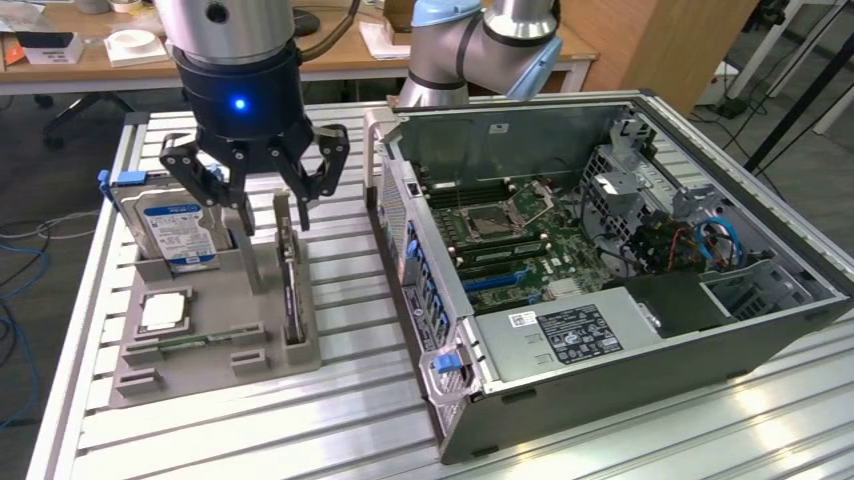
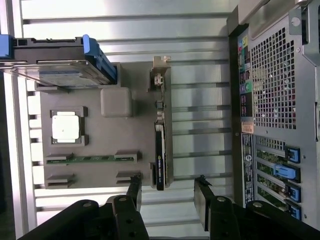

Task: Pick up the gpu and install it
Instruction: 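Pick up the gpu and move the gpu toward the slot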

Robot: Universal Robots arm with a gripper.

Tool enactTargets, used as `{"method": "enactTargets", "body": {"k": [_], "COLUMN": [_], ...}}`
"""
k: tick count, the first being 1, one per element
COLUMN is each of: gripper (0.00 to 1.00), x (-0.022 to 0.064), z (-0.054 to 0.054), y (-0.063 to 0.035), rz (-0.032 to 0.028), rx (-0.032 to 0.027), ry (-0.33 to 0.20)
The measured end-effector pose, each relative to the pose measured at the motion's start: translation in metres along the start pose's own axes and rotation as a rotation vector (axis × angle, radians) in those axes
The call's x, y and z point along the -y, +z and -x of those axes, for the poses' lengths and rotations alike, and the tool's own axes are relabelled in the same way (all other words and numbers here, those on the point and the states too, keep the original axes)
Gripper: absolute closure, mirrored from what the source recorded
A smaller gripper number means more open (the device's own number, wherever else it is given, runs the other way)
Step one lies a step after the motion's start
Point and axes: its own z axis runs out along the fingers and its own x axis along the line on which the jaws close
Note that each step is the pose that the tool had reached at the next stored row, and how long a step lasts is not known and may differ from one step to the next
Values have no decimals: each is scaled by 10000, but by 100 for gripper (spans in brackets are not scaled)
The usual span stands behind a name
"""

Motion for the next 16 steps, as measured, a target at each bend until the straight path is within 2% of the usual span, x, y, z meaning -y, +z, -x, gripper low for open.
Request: {"method": "enactTargets", "body": {"k": [16], "gripper": [45], "x": [2], "z": [-1], "y": [32], "rz": [1], "rx": [1], "ry": [0]}}
